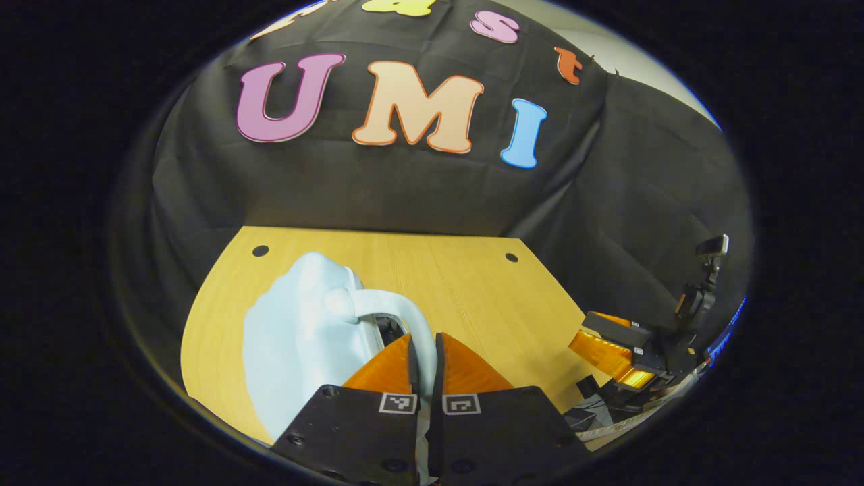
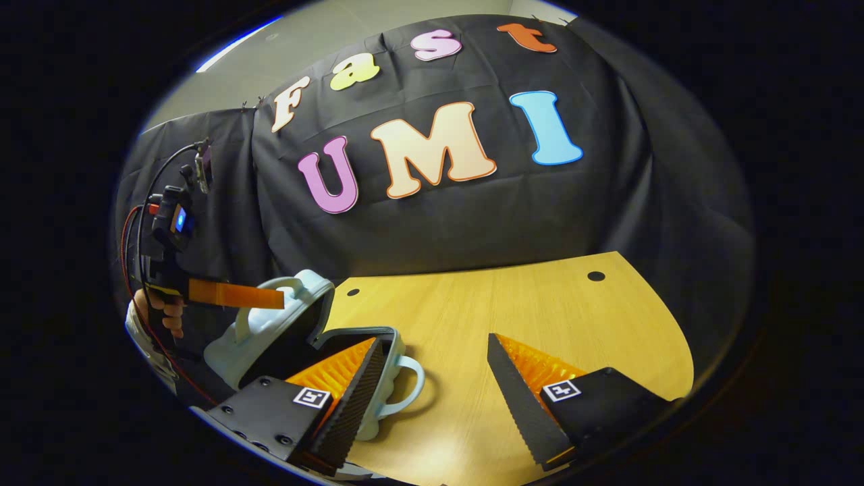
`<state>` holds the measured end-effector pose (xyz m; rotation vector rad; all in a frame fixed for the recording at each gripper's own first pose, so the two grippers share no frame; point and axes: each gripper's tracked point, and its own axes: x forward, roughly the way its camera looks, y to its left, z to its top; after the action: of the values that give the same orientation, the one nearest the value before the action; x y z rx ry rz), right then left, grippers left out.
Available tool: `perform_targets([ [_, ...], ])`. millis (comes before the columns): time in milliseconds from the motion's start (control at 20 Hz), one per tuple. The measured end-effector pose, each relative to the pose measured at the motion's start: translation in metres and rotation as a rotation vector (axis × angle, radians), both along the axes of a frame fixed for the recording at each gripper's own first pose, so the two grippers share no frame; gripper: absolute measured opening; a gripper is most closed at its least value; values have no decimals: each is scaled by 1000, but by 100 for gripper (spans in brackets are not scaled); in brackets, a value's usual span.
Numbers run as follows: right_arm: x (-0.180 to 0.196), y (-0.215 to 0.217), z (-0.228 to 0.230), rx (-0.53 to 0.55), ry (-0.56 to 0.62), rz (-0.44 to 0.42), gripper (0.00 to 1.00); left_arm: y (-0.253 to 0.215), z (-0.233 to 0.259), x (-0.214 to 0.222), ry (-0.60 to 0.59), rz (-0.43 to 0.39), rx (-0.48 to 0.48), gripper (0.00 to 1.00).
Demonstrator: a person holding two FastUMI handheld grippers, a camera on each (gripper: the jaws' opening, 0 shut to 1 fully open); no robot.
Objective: First open the suitcase, pack the skin care products into it, and then close the suitcase.
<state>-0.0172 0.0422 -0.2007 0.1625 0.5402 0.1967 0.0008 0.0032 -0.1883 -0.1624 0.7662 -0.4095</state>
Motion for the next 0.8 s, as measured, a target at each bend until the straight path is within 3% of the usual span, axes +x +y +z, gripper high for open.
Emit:
perform_targets([
  [400,-18,-40,4,-33,9,-51,98,-44,-63,-4,72,-22,9,0],
  [800,-26,-69,3,-56,24,-93,98,-76,-139,-17,153,-59,83,0],
])
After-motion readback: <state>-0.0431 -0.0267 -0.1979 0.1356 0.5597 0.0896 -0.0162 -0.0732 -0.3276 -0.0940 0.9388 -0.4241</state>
